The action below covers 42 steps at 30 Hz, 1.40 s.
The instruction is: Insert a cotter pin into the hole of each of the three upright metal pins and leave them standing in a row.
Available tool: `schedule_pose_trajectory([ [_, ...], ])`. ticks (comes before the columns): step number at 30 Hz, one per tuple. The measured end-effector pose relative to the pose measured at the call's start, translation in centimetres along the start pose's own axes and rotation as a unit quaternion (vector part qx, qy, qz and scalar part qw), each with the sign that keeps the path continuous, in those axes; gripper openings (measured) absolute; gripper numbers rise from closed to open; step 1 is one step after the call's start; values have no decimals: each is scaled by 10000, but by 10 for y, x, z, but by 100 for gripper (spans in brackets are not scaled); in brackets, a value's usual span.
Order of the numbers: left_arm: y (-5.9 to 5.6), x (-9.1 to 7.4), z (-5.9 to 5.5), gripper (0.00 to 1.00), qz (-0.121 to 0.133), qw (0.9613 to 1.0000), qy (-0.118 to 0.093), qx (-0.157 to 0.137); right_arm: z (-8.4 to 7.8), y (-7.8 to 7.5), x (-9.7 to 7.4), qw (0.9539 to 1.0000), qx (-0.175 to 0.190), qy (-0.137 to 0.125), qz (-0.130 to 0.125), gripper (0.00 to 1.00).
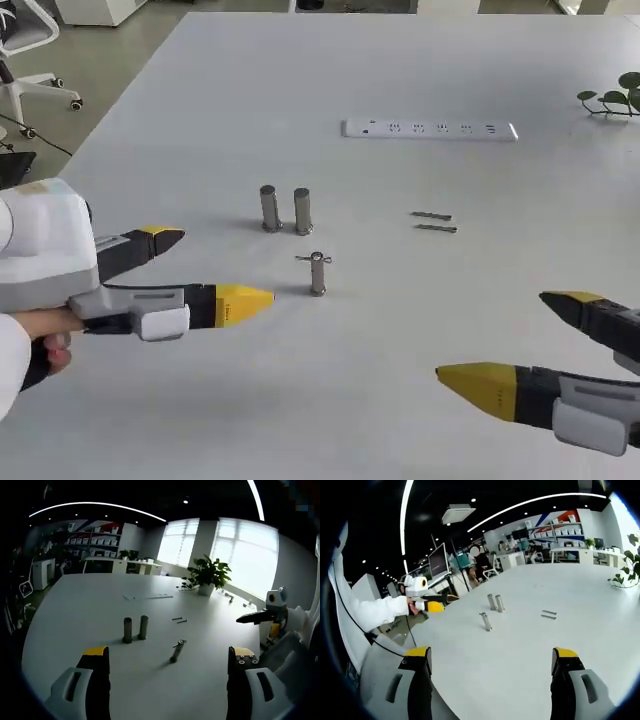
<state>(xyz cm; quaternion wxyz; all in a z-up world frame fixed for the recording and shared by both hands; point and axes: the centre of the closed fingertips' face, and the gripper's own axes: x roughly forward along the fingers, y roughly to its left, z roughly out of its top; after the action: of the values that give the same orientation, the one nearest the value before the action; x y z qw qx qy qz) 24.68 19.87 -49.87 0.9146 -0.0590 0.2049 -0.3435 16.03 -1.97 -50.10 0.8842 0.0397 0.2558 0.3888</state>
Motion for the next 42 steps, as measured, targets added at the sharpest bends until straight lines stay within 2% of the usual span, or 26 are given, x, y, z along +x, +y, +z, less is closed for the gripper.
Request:
schedule_pose_trajectory([
  [2, 9, 10, 7, 95, 51, 9999, -78, 70, -2, -4, -3, 10000, 29, 13, -62, 98],
  [6, 30, 34, 14, 84, 176, 9994, -21, 286, -4, -9, -7, 9998, 109, 3, -165, 97],
  [9, 43, 51, 15, 75, 168, 9995, -12, 253, -6, -11, -9, 9997, 139, 23, -197, 96],
  [11, 51, 62, 11, 70, 214, 9994, 109, 263, -6, -12, -10, 9996, 148, 38, -216, 96],
  [13, 60, 71, 4, 66, 289, 9983, 295, 409, -6, -13, -11, 9996, 159, 32, -223, 96],
  [15, 70, 80, -5, 62, 362, 9974, 471, 415, -8, -14, -11, 9995, 193, 59, -259, 96],
  [18, 80, 92, -13, 56, 366, 9969, 604, 356, -11, -17, -10, 9992, 194, 112, -317, 98],
  [22, 87, 103, -18, 44, 259, 9959, 776, 377, -16, -17, -9, 9992, 176, 216, -302, 98],
  [26, 93, 110, -20, 39, 218, 9948, 877, 466, -18, -16, -8, 9990, 235, 236, -285, 98],
  [29, 97, 116, -24, 35, 195, 9935, 985, 534, -24, -11, -4, 9989, 197, 379, -206, 98],
  [32, 97, 118, -26, 30, 118, 9928, 1040, 585, -27, -10, -2, 9987, 224, 410, -197, 98],
  [37, 99, 124, -22, 26, 175, 9921, 1020, 707, -29, -8, 0, 9985, 272, 434, -170, 97],
  [40, 97, 126, -21, 17, 139, 9918, 1007, 773, -31, -7, 0, 9984, 279, 451, -182, 97],
  [42, 94, 126, -24, 13, 79, 9917, 1085, 679, -31, -7, 0, 9984, 299, 434, -186, 97],
])
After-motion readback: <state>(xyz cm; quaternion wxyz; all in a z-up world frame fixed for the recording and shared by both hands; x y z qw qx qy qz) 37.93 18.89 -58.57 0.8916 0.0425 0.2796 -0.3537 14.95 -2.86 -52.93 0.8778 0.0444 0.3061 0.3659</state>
